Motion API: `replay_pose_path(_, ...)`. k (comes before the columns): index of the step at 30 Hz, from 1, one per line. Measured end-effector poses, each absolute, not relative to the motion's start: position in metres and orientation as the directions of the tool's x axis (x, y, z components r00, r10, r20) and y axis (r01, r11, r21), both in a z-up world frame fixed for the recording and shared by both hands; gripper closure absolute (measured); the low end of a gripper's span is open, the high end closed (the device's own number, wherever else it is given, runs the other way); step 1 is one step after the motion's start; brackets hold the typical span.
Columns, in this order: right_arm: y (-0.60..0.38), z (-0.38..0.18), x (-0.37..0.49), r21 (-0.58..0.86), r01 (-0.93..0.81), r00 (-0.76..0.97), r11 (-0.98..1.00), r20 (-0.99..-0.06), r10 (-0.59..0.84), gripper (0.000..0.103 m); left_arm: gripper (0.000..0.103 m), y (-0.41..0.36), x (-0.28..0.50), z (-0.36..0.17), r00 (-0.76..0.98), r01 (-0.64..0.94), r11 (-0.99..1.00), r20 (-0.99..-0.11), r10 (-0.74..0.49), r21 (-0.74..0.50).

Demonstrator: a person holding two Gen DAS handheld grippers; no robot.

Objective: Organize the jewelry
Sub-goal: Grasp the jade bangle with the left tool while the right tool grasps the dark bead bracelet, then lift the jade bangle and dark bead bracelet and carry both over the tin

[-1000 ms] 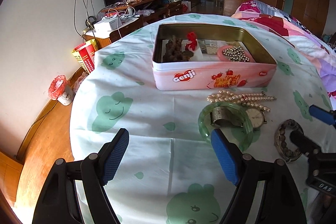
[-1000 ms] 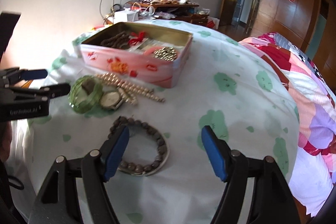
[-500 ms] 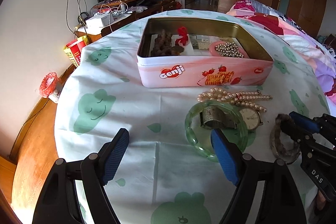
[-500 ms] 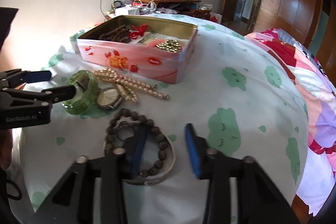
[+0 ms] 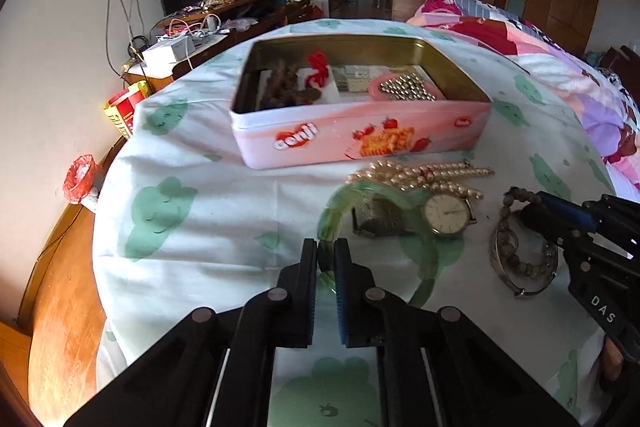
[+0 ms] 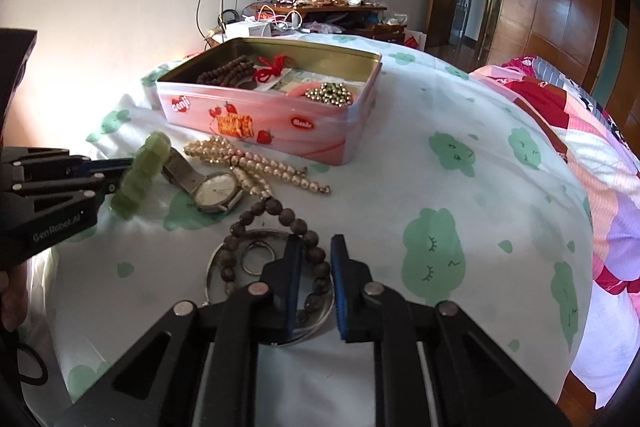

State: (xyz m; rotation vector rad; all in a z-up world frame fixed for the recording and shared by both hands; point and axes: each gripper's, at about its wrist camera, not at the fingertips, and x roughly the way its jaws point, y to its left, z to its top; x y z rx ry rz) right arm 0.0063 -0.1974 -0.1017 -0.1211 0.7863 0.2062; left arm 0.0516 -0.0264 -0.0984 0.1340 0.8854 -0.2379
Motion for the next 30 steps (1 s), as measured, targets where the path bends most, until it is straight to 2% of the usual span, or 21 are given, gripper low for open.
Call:
replay_pose_path(13, -0.204, -0.088, 0.001, 0.012, -0.222, 0.728, 0.975, -0.663, 0.174, 0.090, 0.097, 0.002, 0.046, -0.072, 0.684, 0.202, 0.978, -0.722, -0.101, 0.056)
replay_pose_path(30, -0.208, -0.070, -0.006, -0.002, -0.208, 0.776, 0.978, -0.609, 0.164, 0.091, 0.097, 0.009, 0.042, -0.059, 0.707, 0.181, 0.983, -0.700, -0.102, 0.040)
